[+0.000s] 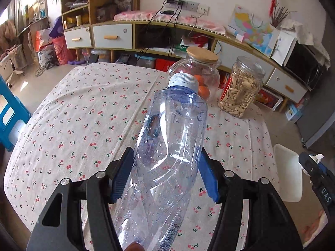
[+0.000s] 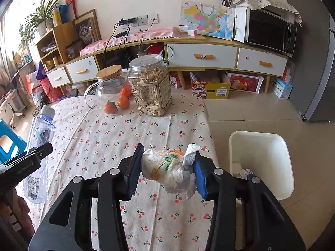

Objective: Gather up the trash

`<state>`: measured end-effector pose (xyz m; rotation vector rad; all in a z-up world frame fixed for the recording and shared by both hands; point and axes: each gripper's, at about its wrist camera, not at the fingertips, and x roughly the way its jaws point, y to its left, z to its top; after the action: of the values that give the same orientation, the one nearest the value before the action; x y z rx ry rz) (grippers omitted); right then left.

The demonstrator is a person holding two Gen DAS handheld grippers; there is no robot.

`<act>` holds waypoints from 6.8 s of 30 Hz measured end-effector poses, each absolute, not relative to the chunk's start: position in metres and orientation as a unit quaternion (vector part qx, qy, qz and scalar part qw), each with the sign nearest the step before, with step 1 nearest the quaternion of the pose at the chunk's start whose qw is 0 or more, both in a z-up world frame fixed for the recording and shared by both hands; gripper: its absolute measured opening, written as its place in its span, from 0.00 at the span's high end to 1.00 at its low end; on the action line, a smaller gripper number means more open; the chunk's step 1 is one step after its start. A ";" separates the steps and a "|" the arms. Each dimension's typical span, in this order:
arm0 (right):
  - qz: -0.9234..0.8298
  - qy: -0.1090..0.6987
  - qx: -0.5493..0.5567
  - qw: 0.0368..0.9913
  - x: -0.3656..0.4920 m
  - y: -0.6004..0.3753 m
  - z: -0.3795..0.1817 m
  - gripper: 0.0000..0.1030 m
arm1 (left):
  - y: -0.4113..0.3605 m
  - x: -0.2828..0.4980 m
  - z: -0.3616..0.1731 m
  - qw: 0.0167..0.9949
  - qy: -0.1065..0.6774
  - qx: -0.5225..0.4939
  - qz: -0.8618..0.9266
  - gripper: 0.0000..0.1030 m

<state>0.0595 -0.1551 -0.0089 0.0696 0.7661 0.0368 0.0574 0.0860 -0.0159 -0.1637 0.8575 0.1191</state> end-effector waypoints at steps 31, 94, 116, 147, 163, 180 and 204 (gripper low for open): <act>-0.187 0.336 0.043 0.922 0.069 -0.322 -0.035 0.59 | -0.064 0.033 -0.030 0.939 0.342 -0.026 0.008 0.41; -0.190 0.284 0.038 0.939 -0.027 -0.250 -0.006 0.07 | -0.067 0.010 0.001 0.935 0.352 0.016 -0.049 0.10; -0.139 0.291 -0.015 0.946 -0.013 -0.182 -0.030 0.07 | 0.015 0.013 -0.038 0.910 0.412 -0.036 -0.017 0.10; -0.103 0.293 0.000 0.951 -0.016 -0.181 -0.025 0.07 | 0.004 0.000 -0.025 0.929 0.371 0.002 -0.009 0.10; -0.098 0.301 -0.006 0.949 -0.014 -0.177 -0.029 0.07 | 0.007 0.000 -0.025 0.929 0.371 -0.003 -0.012 0.10; -0.096 0.307 -0.010 0.947 -0.014 -0.178 -0.031 0.07 | 0.005 0.000 -0.025 0.930 0.367 -0.001 -0.016 0.11; -0.097 0.305 -0.012 0.947 -0.015 -0.180 -0.030 0.07 | 0.004 0.002 -0.032 0.921 0.387 -0.003 -0.031 0.16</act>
<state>-0.0146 -0.1802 -0.0296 -0.0244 0.6217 -0.1984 0.0022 0.0037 -0.0318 -0.0055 0.7960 -0.0629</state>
